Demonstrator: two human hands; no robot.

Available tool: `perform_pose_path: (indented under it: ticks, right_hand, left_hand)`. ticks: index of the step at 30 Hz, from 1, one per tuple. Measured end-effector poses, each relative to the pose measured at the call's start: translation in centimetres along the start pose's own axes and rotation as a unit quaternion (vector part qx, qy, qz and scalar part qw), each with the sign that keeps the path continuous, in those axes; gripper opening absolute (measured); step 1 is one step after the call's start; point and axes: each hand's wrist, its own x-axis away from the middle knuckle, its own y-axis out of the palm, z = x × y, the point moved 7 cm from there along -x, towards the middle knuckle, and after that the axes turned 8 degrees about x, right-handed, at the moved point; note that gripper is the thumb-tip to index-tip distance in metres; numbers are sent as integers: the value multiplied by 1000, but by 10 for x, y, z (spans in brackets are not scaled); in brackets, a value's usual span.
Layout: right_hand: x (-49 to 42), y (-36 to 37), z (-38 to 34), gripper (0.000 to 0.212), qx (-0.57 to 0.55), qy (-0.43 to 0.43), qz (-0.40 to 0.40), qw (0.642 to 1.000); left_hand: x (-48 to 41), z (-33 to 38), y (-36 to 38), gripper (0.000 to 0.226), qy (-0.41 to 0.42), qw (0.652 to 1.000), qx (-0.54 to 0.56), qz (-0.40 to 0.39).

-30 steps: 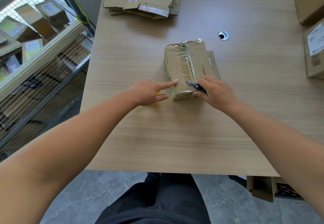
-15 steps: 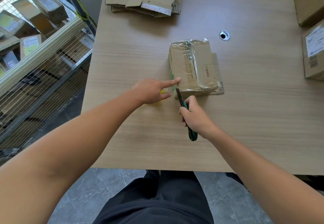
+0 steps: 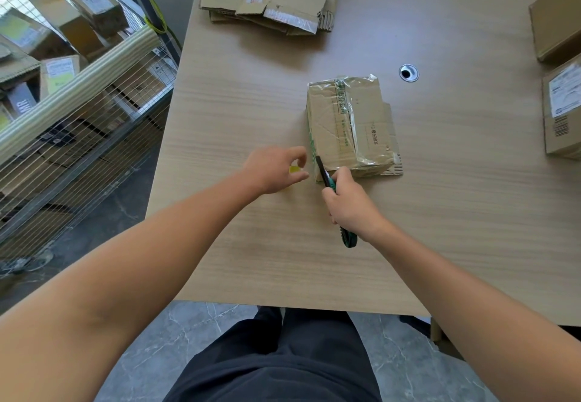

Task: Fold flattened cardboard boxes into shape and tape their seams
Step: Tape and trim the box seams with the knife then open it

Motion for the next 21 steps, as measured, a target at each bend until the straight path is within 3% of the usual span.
perform_pose_path:
  ticks: [5,11,21]
  right_hand:
    - [-1,1,-11,14,15,5,-18,1000]
    - [-2,3,-15,16,14,17,-41,999]
    - [-13,6,-21,11,21,66,-137,988]
  left_hand:
    - [3,4,4,27,-7,999,38,-29]
    - [5,6,0,24,2,999,34,-11]
    - [11,24,-5,18,55,997,-45,20]
